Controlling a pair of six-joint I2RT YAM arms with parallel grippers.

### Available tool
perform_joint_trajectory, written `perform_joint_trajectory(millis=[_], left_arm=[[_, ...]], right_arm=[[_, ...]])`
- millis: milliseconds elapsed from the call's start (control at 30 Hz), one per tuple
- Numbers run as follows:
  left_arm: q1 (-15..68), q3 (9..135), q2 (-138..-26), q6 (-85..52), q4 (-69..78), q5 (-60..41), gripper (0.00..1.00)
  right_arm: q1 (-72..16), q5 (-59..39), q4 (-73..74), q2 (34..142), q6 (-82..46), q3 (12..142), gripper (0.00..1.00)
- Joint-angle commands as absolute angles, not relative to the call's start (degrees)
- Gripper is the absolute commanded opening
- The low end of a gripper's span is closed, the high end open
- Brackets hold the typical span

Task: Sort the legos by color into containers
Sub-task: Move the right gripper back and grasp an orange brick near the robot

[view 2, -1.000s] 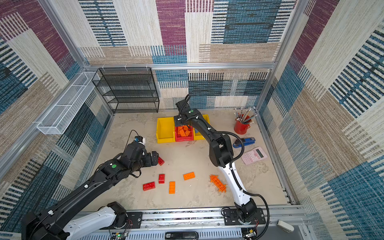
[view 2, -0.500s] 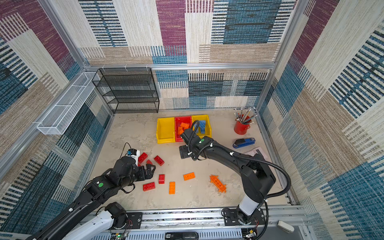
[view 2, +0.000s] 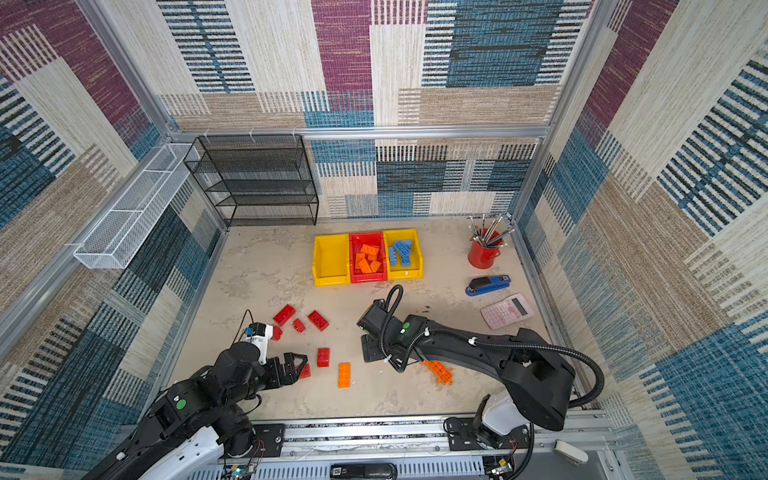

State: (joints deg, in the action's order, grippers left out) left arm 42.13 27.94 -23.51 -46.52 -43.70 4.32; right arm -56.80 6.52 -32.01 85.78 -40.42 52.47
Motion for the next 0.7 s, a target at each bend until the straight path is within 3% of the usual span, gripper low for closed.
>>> perform_joint_trajectory(millis=[0,667], left_arm=[[42.2,27.8,-23.6,-47.6,-44.0,4.5,0.99],[42.3,27.1,-26.3,-46.2,-41.4,6.2,0.99]], right_arm=[[-57.1,7.4,-30.1,87.5,-42.3,52.4,0.79],[-57.0,9.0,-31.6,98.9,-40.5,57.1,0.79]])
